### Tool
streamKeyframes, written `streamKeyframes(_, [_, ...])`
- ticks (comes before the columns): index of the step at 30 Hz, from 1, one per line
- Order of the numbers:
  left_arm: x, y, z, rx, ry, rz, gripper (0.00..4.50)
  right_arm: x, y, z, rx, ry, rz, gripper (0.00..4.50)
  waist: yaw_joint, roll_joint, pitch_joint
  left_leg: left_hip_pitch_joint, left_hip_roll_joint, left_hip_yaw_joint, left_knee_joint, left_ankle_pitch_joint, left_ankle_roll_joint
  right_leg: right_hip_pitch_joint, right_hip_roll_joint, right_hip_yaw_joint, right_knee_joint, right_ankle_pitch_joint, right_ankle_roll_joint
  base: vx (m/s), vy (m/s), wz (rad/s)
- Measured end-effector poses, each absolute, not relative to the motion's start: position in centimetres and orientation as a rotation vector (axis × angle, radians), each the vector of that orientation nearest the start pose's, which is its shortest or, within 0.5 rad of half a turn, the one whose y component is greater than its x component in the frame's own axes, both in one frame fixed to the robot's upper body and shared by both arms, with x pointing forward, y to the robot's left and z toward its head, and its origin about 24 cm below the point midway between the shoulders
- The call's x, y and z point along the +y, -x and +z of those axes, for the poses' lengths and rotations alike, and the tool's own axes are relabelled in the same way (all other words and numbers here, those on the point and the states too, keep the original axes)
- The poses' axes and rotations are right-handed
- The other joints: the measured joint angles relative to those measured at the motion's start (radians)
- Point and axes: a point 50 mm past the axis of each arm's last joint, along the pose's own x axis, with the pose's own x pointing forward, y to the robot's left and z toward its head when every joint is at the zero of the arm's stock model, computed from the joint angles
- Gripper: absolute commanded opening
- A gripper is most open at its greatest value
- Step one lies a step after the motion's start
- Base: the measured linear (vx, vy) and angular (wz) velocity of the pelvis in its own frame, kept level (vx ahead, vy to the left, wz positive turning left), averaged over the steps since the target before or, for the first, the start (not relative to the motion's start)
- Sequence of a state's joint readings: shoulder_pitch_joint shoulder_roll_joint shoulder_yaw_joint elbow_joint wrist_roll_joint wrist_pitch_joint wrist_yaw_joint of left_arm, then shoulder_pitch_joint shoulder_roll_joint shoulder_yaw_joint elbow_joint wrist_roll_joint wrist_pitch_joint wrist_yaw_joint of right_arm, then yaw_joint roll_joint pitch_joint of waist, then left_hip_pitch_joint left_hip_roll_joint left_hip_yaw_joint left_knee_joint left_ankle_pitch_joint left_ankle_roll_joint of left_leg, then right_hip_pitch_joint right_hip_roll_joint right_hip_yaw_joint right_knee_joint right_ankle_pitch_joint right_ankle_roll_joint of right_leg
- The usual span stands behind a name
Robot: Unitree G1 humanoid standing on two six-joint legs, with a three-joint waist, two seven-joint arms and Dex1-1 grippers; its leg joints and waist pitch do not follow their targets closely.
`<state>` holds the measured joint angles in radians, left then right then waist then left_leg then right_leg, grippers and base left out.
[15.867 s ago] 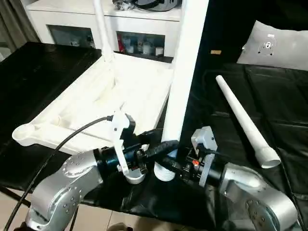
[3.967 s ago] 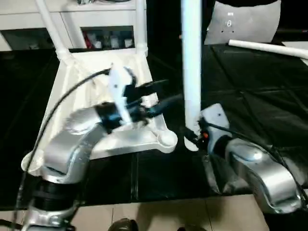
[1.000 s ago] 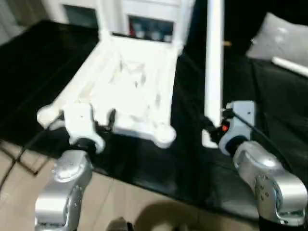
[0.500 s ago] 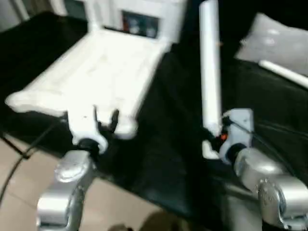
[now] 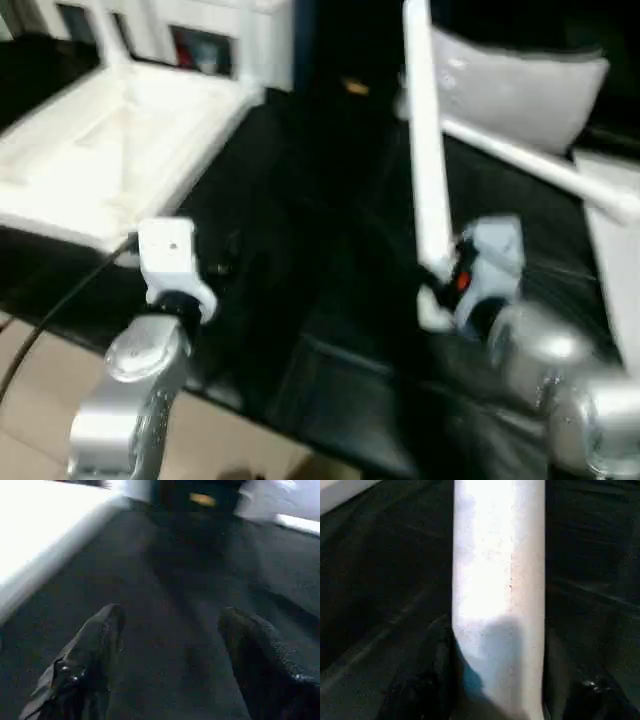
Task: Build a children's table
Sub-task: Move to table
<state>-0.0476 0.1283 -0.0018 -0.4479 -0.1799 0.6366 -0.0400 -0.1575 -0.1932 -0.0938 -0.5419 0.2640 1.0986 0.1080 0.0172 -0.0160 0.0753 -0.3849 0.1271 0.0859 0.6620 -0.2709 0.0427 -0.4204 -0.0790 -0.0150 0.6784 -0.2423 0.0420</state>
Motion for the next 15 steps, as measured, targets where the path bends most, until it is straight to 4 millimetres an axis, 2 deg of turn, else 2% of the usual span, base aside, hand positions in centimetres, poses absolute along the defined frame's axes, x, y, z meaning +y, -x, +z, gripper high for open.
streamKeyframes(1, [15.0,-25.0,9.7,0.148,0.024,-0.152,3.61,-16.9,-25.0,10.7,0.395,-0.011,0.188,1.89,0.002,0.008,-0.002,0.005,0.002,-0.006,-0.012,0.012,-0.016,-0.002,0.011,0.000,-0.001,0.001,0.001,-0.086,-0.248,-0.17])
streamKeyframes(2, [14.9,-25.0,9.7,0.151,0.022,-0.164,3.61,-17.4,-25.3,11.0,0.391,0.010,0.177,1.89,0.001,0.014,-0.002,0.006,0.013,-0.008,-0.019,0.021,-0.033,-0.004,0.023,0.001,-0.002,-0.001,-0.003,-0.073,-0.156,-0.16])
streamKeyframes(3, [14.9,-25.0,9.7,0.158,0.018,-0.186,3.61,-18.0,-25.8,11.5,0.384,0.048,0.172,1.89,-0.004,0.020,0.000,0.012,0.020,-0.008,-0.032,0.032,-0.068,-0.006,0.030,0.000,-0.002,-0.002,-0.003,-0.073,-0.156,-0.16])
streamKeyframes(5, [14.9,-24.9,9.8,0.165,0.012,-0.234,3.61,-19.2,-26.7,12.0,0.381,0.111,0.156,1.89,-0.010,0.029,0.001,0.012,0.033,-0.005,-0.047,0.053,-0.131,-0.013,0.039,0.000,-0.002,0.001,-0.009,-0.087,-0.066,-0.04])
streamKeyframes(6, [14.9,-24.9,9.9,0.168,0.008,-0.255,3.61,-19.7,-27.0,12.1,0.384,0.134,0.150,1.89,-0.012,0.029,0.001,0.011,0.034,-0.002,-0.049,0.059,-0.145,-0.013,0.039,0.000,-0.003,0.010,-0.024,-0.093,-0.044,-0.01])
streamKeyframes(8, [15.0,-24.9,9.9,0.178,0.005,-0.282,3.61,-20.7,-27.6,12.0,0.402,0.170,0.138,1.89,-0.015,0.028,0.004,0.010,0.036,0.003,-0.046,0.061,-0.147,-0.013,0.039,0.001,-0.009,0.014,-0.029,-0.083,0.013,0.01])
streamKeyframes(9, [14.8,-24.9,10.0,0.185,0.009,-0.311,3.61,-21.6,-28.2,12.1,0.421,0.204,0.121,1.89,-0.016,0.029,0.006,0.009,0.039,0.004,-0.045,0.061,-0.146,-0.013,0.039,-0.001,-0.021,0.014,-0.030,-0.074,0.034,-0.02])
streamKeyframes(10, [14.8,-24.9,10.1,0.185,0.009,-0.326,3.61,-22.3,-28.6,12.2,0.425,0.223,0.107,1.89,-0.018,0.030,0.006,0.000,0.043,0.004,-0.045,0.061,-0.145,-0.011,0.039,-0.002,-0.032,0.020,-0.033,-0.065,0.068,-0.07])
streamKeyframes(12, [14.7,-24.9,10.7,0.179,0.001,-0.377,3.61,-24.1,-29.7,12.7,0.434,0.276,0.065,1.89,-0.020,0.030,0.006,-0.002,0.044,0.010,-0.042,0.068,-0.137,-0.008,0.037,-0.001,-0.050,0.045,-0.038,-0.025,0.040,-0.01])
streamKeyframes(14, [14.5,-24.6,11.3,0.166,-0.008,-0.434,3.61,-26.1,-30.8,13.2,0.437,0.340,0.019,1.89,-0.024,0.028,0.008,0.002,0.044,0.021,-0.038,0.069,-0.133,0.004,0.030,0.000,-0.066,0.068,-0.040,-0.032,0.096,0.00])
streamKeyframes(15, [14.3,-24.5,11.6,0.161,-0.008,-0.465,3.61,-27.1,-31.4,13.6,0.435,0.368,-0.002,1.89,-0.026,0.027,0.008,0.002,0.044,0.026,-0.036,0.068,-0.132,0.004,0.025,-0.001,-0.067,0.068,-0.040,-0.020,0.071,-0.01])
